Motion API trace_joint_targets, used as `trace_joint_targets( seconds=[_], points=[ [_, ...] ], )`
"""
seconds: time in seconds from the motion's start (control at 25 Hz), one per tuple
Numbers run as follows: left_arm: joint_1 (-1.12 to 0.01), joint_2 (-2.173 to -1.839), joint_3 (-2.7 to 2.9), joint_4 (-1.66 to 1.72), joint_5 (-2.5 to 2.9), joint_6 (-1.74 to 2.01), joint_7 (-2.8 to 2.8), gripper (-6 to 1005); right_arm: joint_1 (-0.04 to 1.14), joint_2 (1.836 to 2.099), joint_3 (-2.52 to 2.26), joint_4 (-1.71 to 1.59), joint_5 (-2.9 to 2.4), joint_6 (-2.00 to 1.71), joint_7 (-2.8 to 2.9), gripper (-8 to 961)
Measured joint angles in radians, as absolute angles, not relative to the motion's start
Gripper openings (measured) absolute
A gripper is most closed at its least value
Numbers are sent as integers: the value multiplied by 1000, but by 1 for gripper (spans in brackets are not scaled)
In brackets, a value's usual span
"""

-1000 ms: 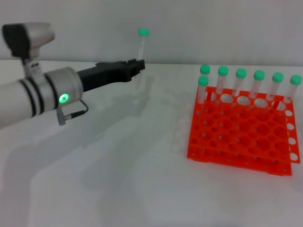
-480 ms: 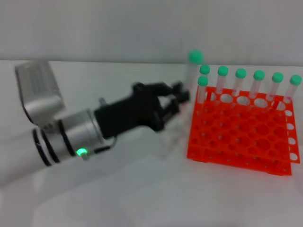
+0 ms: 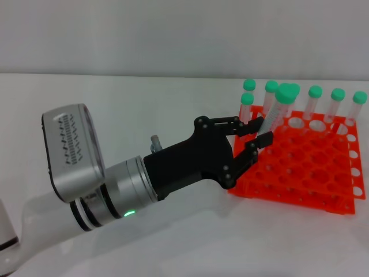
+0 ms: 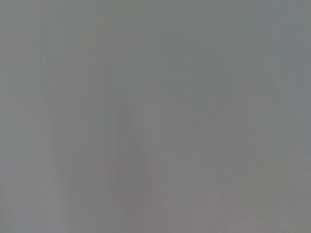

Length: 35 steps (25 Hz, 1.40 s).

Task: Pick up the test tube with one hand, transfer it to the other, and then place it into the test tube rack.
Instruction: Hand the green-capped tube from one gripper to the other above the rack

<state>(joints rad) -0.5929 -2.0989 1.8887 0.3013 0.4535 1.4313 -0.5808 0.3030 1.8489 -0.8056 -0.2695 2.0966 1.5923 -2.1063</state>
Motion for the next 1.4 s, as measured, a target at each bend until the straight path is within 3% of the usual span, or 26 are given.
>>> trace_joint_targets(
  seconds=[0.24, 0.56, 1.4],
  points=[
    [-585, -2101, 1981, 302, 309, 1428, -550, 193, 310, 1828, -806, -311, 1969, 1723, -2103, 836],
    [-585, -2103, 1997, 296, 270, 1414, -550, 193, 406, 1880, -868, -358, 1873, 1745, -2102, 835],
    [-583, -2103, 2020, 300, 268, 1368, -543, 192, 497, 1957, -906, -374, 1865, 1733, -2074, 835]
  ],
)
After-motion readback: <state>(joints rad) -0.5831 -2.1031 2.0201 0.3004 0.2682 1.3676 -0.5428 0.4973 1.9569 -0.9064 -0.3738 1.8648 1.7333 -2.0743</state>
